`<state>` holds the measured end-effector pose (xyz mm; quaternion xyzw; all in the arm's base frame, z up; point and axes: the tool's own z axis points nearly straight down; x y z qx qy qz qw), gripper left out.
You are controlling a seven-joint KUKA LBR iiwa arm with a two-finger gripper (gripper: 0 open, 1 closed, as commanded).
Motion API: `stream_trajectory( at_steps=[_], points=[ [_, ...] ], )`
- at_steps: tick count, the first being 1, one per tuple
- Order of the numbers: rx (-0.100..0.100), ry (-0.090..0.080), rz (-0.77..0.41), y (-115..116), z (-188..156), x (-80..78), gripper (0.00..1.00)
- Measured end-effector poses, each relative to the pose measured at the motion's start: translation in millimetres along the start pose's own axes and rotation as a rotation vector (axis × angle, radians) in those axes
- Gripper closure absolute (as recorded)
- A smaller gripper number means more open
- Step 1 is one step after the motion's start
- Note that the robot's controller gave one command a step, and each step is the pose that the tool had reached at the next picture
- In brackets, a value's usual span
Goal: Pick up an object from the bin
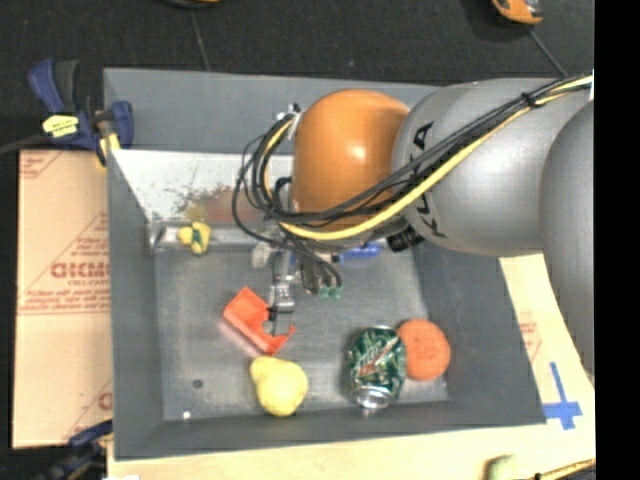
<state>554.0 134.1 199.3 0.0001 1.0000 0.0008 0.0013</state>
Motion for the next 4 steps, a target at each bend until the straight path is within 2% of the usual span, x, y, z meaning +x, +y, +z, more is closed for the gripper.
stream_trajectory(
  at_steps=[1, 2, 3, 4],
  points=[
    [-0.002, -0.005, 0.065, -32, 87, -22.1, 0.00],
    [-0.004, 0.001, 0.072, -46, 141, -35.8, 0.00],
    [-0.006, -0.008, 0.074, -46, 141, -35.5, 0.00],
    [-0.005, -0.025, 0.009, -34, 130, -3.4, 0.00]
  ],
)
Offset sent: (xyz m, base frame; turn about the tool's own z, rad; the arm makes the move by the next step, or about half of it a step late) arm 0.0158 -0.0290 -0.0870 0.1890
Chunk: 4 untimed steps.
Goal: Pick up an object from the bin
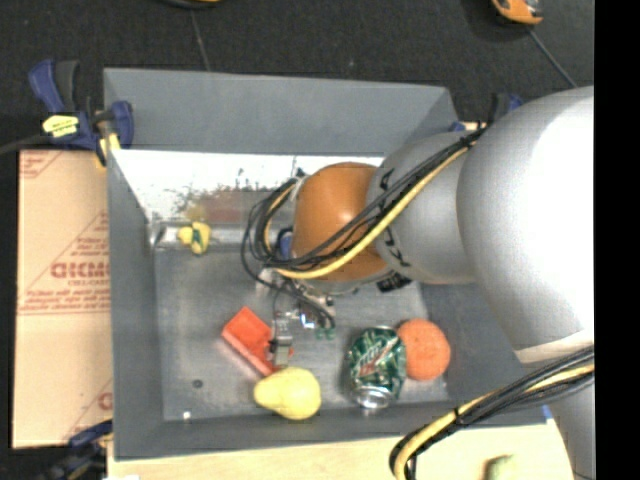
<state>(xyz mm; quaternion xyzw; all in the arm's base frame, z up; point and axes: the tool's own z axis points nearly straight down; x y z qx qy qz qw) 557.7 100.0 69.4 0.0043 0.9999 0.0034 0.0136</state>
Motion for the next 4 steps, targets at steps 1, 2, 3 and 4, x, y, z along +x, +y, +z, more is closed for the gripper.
stream_trajectory(
  at_steps=[1, 2, 3, 4],
  points=[
    [-0.003, 0.001, 0.258, 11, -3, 21.6, 1.00],
    [-0.003, 0.001, 0.259, 11, -3, 21.5, 1.00],
    [-0.001, 0.008, 0.259, 10, -22, 23.1, 1.00],
    [-0.003, 0.002, 0.260, 10, -45, 20.9, 1.00]
  ],
)
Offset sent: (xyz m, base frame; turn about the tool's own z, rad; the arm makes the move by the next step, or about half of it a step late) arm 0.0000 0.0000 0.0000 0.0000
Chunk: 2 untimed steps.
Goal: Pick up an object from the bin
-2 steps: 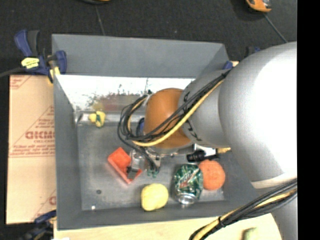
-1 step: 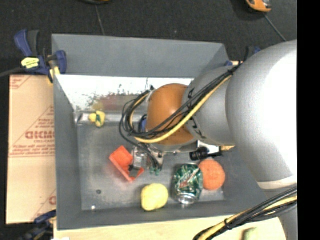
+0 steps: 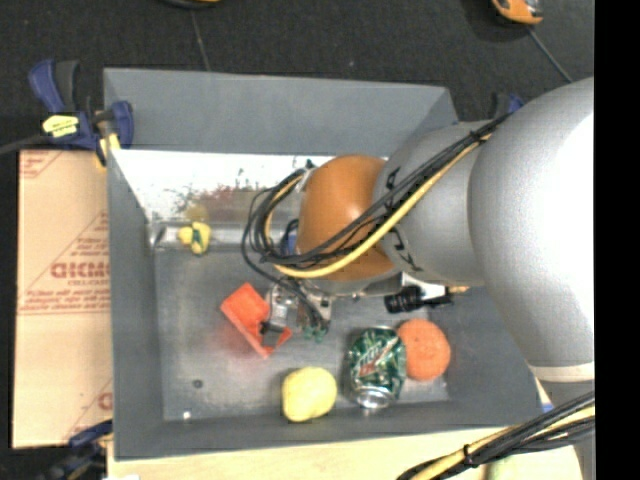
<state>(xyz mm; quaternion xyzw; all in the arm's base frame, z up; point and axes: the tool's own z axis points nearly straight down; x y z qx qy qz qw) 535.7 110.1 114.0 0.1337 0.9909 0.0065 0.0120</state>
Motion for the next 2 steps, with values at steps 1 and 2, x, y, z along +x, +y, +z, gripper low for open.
stream_trajectory(
  at_steps=[1, 2],
  points=[
    [-0.001, -0.002, 0.000, 0, -13, -1.1, 1.00],
    [0.004, 0.008, -0.001, -1, -40, 0.5, 1.00]
  ],
)
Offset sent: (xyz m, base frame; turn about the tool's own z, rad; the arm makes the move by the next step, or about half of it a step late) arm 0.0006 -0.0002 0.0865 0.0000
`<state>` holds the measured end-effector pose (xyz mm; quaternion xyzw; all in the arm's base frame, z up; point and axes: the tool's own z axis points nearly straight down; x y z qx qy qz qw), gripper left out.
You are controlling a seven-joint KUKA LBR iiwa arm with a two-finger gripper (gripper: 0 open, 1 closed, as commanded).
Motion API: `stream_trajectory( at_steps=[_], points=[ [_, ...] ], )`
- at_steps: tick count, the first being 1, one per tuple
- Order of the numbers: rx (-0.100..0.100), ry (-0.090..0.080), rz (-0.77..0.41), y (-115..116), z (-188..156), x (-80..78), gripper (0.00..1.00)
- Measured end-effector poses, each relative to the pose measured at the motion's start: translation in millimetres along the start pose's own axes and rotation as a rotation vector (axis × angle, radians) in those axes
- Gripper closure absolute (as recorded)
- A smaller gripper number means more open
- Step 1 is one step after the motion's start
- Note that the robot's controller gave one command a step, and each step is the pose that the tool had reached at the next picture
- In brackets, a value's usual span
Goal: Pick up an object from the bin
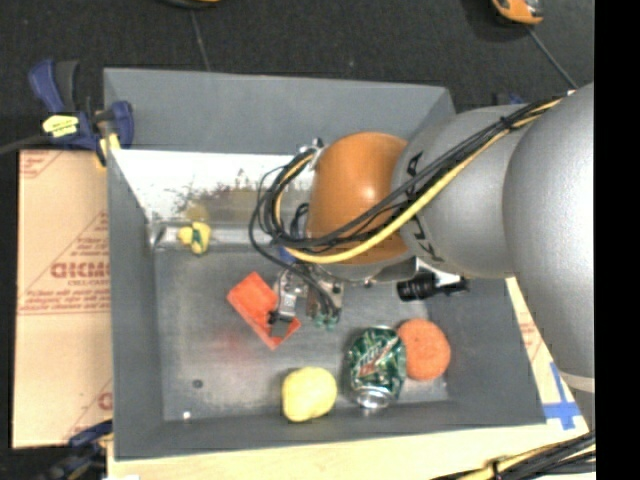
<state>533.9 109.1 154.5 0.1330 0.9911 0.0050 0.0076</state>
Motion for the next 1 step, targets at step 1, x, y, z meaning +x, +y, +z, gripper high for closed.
stream_trajectory(
  at_steps=[1],
  points=[
    [-0.004, -0.007, -0.002, 0.9, -34.9, -3.0, 1.00]
  ],
)
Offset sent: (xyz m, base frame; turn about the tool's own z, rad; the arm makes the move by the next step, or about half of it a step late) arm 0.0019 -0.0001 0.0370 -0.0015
